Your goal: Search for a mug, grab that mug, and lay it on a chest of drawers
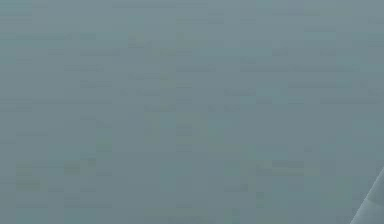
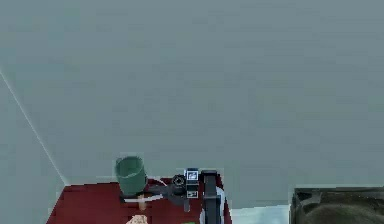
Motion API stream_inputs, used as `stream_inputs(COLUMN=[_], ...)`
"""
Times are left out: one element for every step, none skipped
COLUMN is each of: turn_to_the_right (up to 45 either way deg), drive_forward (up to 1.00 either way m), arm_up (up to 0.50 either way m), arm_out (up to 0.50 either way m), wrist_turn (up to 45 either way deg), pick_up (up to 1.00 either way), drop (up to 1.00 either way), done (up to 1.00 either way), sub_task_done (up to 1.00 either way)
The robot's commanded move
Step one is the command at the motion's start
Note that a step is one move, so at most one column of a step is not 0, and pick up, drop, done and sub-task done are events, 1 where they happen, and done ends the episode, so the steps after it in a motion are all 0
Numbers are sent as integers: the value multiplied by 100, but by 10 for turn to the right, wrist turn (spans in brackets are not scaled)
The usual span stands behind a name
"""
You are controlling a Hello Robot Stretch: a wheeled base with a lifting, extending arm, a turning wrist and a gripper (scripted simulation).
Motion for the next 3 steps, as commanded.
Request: stream_inputs(turn_to_the_right=[0, 0, 0], drive_forward=[0, 0, 0], arm_up=[-32, 0, 10], arm_out=[0, 0, 0], wrist_turn=[0, 0, 0], pick_up=[0, 0, 0], drop=[0, 100, 0], done=[0, 0, 0], sub_task_done=[0, 0, 0])
